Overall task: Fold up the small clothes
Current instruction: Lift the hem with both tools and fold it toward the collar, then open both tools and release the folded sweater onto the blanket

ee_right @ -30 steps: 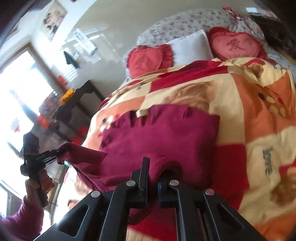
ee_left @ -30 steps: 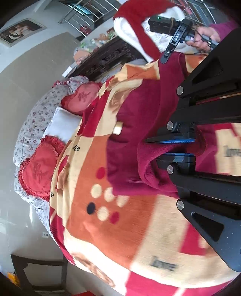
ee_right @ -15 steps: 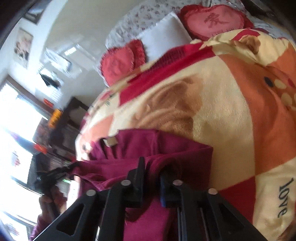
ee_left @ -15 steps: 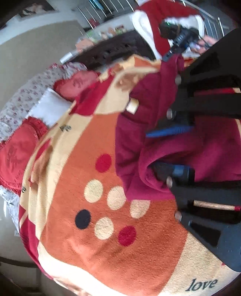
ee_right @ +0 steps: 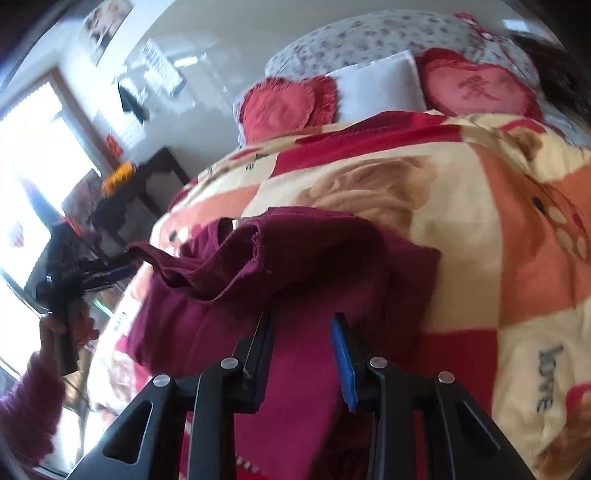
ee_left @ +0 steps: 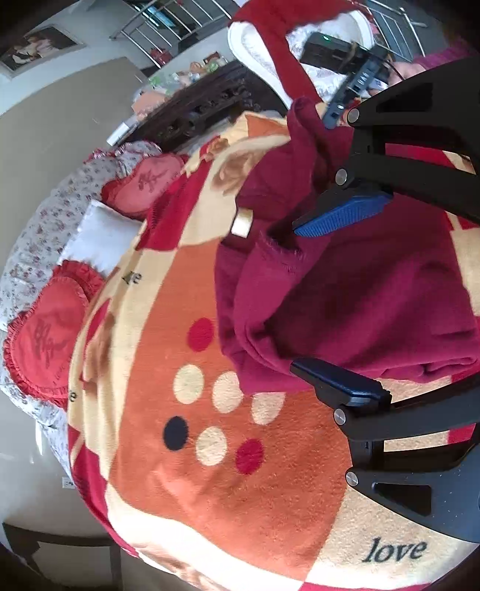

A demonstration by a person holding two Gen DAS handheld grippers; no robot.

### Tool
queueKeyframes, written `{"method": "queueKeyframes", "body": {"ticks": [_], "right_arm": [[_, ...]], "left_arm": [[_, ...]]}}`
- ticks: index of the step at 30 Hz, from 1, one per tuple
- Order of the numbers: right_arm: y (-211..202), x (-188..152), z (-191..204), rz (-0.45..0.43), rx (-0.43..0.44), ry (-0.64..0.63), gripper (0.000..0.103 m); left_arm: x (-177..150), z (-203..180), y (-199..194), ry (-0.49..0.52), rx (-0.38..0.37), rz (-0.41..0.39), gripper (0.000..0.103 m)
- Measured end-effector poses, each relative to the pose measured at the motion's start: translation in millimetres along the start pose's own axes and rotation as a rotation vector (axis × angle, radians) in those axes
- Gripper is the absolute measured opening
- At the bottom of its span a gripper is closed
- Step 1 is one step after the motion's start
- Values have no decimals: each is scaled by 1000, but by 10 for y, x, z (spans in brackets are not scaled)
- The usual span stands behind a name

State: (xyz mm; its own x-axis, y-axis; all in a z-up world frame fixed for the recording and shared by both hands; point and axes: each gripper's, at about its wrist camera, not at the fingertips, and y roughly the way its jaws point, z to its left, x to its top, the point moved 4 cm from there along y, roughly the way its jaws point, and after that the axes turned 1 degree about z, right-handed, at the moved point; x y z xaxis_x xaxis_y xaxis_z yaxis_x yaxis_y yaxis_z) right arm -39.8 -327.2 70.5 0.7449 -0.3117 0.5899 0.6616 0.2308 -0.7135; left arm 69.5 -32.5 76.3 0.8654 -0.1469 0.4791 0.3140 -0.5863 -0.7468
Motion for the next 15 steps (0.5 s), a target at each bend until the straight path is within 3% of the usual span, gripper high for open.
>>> {"method": "queueKeyframes", "body": {"ticks": [2,5,7,11,14,15], "right_arm": [[157,157,3,-12,-10,3,31],[316,475,-153,-84,-99,102,31],[434,591,-312,-71,-158,178,31],[393,524,-363,-32,-130,211,32],[126,312,-254,-24,-88,175,46],[40,228,-223,-17,-69,164,46]], "left_arm": [[55,25,100,-24,9,3,68],[195,143,299,-65,80,-11,68],[224,251,370,-125,72,11,68],[133,297,242,-128,35,19,68],[-39,265,40,-69,17,34,68],[-135,265,-54,-52,8,38,68]]}}
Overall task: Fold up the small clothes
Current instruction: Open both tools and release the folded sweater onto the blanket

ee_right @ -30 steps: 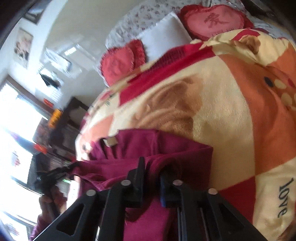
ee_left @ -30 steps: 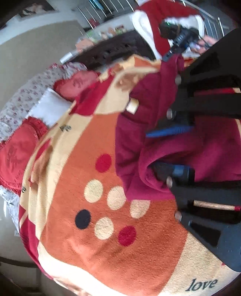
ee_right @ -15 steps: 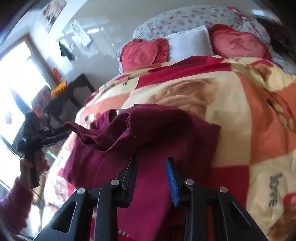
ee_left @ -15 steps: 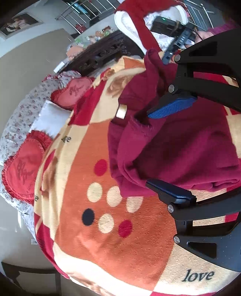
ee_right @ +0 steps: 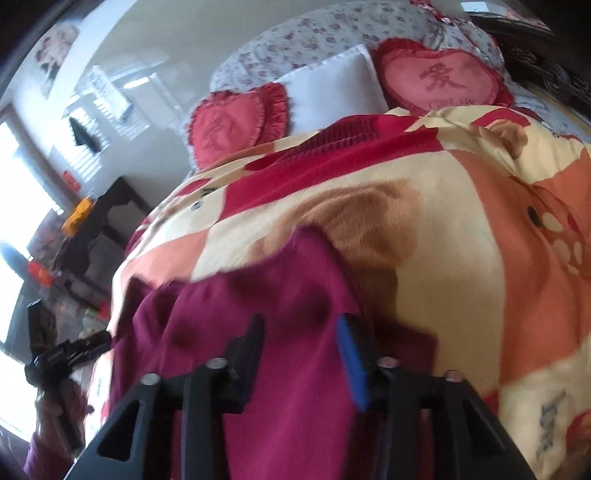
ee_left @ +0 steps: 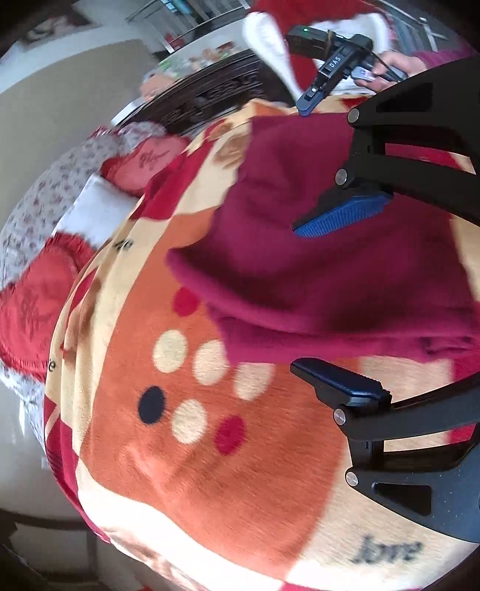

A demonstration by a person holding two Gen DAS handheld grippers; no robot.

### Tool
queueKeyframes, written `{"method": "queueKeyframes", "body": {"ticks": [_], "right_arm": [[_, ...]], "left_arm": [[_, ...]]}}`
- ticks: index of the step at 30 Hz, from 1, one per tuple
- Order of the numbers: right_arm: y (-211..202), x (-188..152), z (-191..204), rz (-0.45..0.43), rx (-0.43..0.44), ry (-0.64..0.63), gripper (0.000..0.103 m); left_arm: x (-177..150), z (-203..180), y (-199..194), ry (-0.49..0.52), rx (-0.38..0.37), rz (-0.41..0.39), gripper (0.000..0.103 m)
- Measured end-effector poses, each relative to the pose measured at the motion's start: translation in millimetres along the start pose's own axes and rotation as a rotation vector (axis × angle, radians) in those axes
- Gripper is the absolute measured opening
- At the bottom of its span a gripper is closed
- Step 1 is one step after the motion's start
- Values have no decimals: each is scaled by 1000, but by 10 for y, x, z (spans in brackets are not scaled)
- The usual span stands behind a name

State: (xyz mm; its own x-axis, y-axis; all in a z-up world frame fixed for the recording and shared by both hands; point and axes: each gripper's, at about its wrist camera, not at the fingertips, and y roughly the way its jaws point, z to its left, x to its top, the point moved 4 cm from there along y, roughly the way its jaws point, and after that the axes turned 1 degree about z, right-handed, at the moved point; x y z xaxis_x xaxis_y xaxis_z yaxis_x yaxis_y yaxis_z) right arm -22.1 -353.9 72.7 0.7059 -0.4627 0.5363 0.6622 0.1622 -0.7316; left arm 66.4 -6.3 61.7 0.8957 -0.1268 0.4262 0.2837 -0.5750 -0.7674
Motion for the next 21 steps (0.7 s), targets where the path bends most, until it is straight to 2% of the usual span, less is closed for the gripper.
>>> {"method": "queueKeyframes", "body": {"ticks": [4,8,11,15,18,20,21], "right_arm": [[-295,-537,-2,74,12,-69,46],[-412,-929,-66,114,15,-61,46],[-432,-1058,-138,107,37,-21,46],[-399,-1160,-106,114,72,-6,46],[-352,-1159,-2,100,84,-38,45],[-304,-1174,91,100,87,-72,27],[-288,-1180,140,98,68,-99,22]], "left_arm": [[-347,7,-226,30,-16,15,68],[-711,-42,-257,82,-45,80,68],[-917,-36,-221,99,-48,118,68],[-1046,-58,-176,92,-117,136,68],[-1056,-93,-127,135,-103,135,66],[-1056,-102,-101,143,-96,137,49],[-1057,-108,-90,160,-74,140,32]]}}
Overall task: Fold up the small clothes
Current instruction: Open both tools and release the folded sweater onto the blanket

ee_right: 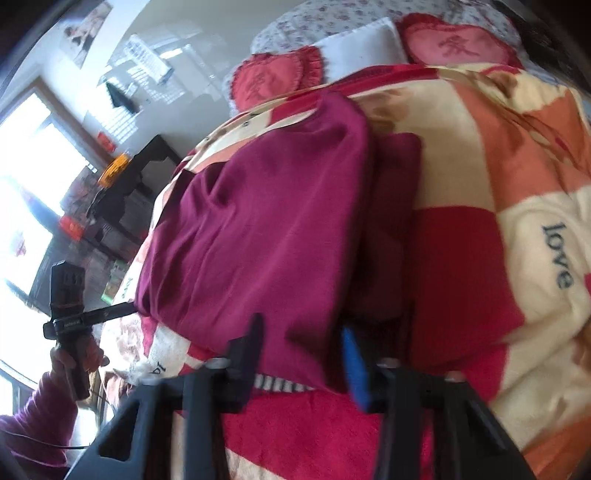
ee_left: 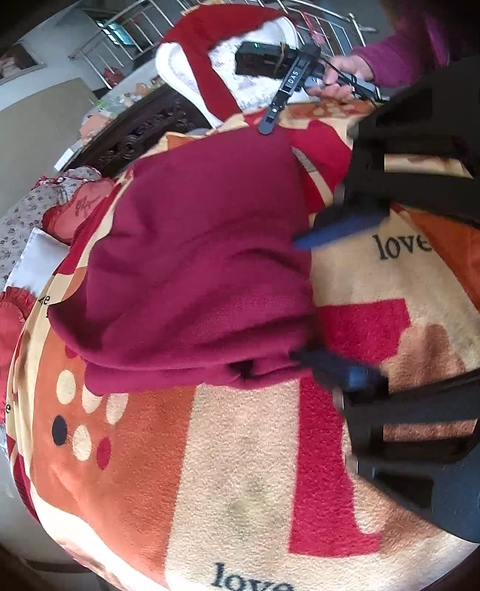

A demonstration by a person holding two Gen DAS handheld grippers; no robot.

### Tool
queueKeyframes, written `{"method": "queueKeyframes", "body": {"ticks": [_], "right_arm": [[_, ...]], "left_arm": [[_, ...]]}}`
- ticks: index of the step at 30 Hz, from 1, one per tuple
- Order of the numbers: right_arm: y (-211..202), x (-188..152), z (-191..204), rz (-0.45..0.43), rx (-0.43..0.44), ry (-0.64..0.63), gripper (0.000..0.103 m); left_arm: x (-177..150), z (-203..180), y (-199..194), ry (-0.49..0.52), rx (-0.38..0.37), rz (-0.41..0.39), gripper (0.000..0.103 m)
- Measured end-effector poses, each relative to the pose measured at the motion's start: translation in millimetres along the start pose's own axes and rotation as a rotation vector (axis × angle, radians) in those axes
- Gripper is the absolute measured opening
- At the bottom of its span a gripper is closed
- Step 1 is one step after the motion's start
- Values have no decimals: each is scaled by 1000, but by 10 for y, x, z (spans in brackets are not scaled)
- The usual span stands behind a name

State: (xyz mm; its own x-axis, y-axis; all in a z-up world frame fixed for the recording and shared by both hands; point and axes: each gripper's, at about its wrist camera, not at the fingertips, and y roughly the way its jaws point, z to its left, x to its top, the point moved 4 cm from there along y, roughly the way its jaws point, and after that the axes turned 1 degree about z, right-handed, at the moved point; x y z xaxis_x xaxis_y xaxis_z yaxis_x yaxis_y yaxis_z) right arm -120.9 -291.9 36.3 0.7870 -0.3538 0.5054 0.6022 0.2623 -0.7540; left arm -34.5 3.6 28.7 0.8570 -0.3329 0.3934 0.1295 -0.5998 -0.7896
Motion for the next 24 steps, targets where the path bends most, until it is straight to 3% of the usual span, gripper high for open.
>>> {"method": "queueKeyframes", "body": {"ticks": [1,3,10,12,15,19,21,23,24], "right_arm": [[15,4,40,0,-27,-29,8],[0,6,47,5,-41,-33,6],[-443,8,88,-30,-47,-72,5],[-427,-55,32,-14,-62,-60,5],[-214,-230,-180,48,-103,-6,5],[-200,-225,-241,77,-66,45,5],[-292,-128,-171,59,-89,13,11],[-431,14,-75,1,-156,-28,34],[-470,73,-40,-22,-159,-35,38]], "left_arm": [[11,15,2,9,18,1,17],[23,57,-46,1,29,-9,9],[-95,178,-340,-10,27,-61,7],[-179,207,-291,-5,52,-49,2],[-248,311,-195,-43,72,-22,2],[-249,297,-278,-59,49,-37,2],[-185,200,-374,-31,61,-60,2],[-106,64,-440,11,75,-80,2],[-47,-21,-454,34,88,-89,2]]}}
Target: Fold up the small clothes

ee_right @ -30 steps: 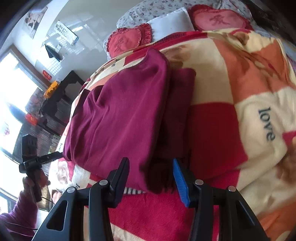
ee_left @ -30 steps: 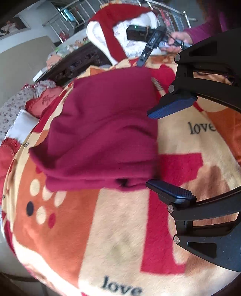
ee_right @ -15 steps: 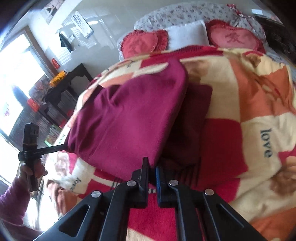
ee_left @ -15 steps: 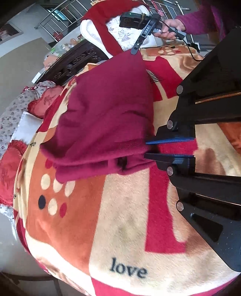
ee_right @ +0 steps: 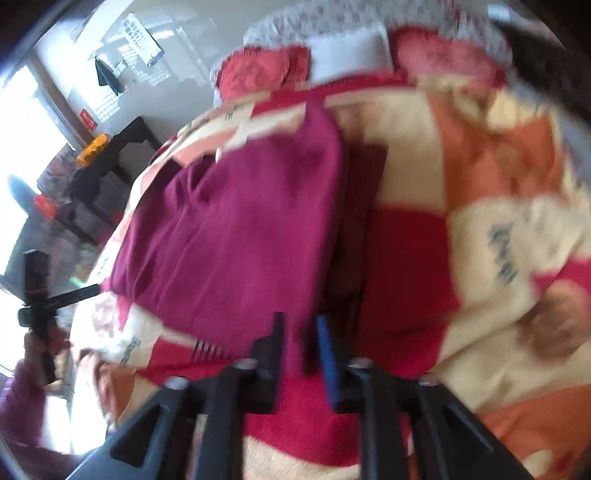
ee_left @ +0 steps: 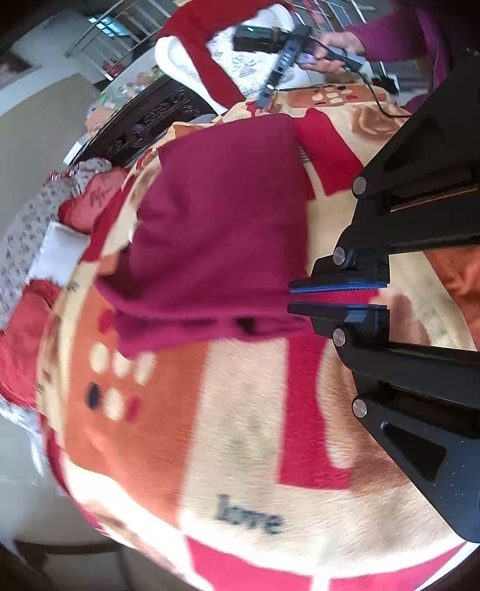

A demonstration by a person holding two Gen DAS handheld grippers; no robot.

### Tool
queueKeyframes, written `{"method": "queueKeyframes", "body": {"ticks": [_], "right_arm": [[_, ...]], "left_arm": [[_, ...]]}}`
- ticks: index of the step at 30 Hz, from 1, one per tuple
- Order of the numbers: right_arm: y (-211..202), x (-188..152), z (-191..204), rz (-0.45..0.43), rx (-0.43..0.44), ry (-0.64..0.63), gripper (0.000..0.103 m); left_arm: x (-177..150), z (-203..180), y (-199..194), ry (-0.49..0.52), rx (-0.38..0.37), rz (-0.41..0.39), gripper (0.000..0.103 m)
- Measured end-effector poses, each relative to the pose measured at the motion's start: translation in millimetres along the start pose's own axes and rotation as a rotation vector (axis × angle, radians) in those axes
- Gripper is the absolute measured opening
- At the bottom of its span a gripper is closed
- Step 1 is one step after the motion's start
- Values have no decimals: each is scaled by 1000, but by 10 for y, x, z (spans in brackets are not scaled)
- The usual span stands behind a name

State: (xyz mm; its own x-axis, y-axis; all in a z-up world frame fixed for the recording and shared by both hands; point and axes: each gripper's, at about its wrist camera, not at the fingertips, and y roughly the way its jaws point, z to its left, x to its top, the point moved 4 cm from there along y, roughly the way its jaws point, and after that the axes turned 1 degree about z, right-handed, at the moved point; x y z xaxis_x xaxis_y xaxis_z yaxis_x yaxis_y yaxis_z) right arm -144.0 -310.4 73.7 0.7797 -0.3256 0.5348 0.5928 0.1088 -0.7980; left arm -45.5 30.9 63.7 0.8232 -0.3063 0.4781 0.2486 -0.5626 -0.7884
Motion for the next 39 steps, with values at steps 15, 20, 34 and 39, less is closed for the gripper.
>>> {"method": "queueKeyframes", "body": {"ticks": [15,20,34,39], "right_arm": [[1198,1070,243,9,-166,-126,39],[1083,1148,231,-2,-132,-40,38],[1855,1491,2025,45,111,-292,39],[2292,1614,2199,51,30,-329,39]], "left_arm": [[297,-57,790,21,173,14,33],[267,-7,769,2,145,15,33],[263,-36,805,-18,141,14,34],[258,-9,818,-21,122,13,34]]}}
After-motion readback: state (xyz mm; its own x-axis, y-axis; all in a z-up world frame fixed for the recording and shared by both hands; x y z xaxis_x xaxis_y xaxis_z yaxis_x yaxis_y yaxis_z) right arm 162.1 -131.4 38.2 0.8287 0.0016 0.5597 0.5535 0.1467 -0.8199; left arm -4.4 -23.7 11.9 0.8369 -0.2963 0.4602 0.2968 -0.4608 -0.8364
